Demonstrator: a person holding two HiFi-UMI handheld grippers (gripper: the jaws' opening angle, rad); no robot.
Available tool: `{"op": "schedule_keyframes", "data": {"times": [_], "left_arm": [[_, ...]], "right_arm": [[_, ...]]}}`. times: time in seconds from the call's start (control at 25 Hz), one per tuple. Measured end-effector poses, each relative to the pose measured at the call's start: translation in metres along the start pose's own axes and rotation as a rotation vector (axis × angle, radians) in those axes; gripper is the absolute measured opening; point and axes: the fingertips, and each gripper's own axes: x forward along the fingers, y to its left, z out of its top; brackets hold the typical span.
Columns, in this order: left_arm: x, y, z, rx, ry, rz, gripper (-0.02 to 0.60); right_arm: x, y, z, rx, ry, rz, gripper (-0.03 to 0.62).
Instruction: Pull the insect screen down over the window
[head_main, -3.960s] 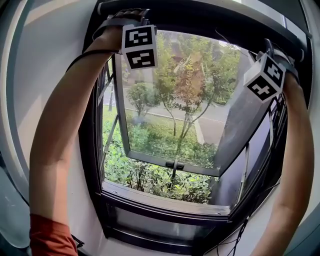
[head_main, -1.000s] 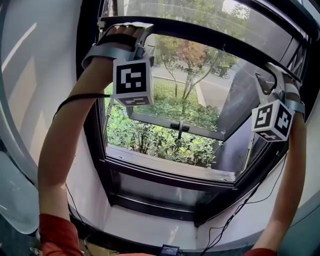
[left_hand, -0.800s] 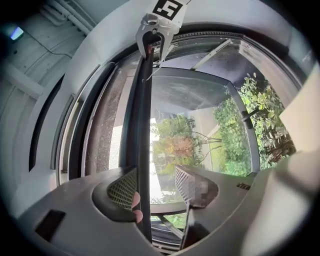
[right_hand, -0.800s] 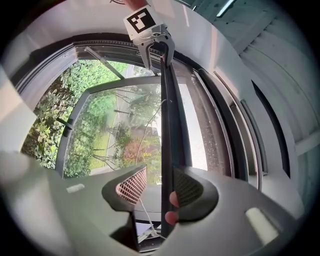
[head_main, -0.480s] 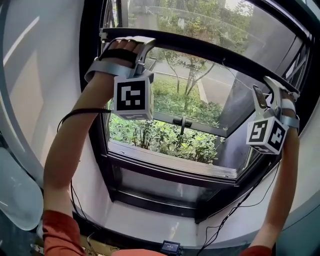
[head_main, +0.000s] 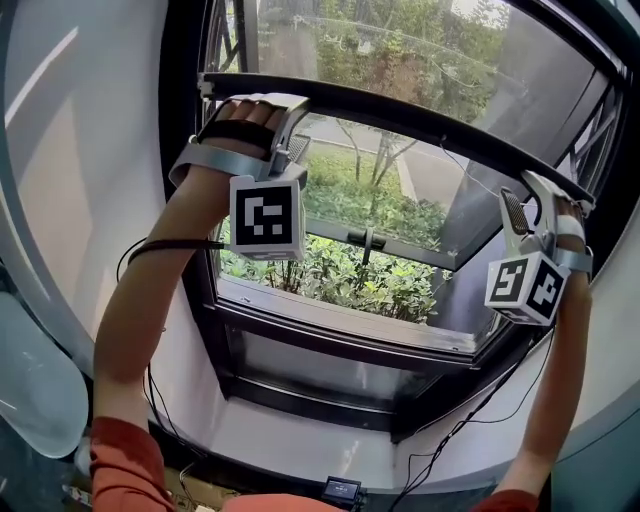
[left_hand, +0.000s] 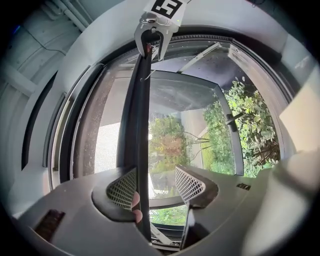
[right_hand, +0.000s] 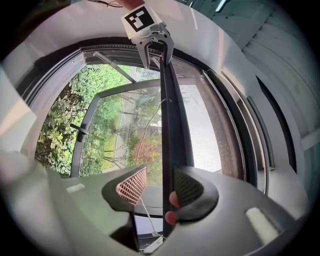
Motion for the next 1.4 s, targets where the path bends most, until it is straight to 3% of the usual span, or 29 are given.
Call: {"op": "schedule_keyframes", "data": {"times": [0.4, 1.4], "left_arm": [[-0.015, -0.043, 0.003, -0.017, -0.010, -0.084, 0.229], [-0.054, -0.138, 0.004, -0.017, -0.038, -0.139, 0.229]], "right_arm": [[-0.015, 0.039, 0.001, 0.043, 0.001, 0.057, 0.176], [-0.055, 0.137, 0.009, 0.125, -0.028, 0.135, 0.184]]}}
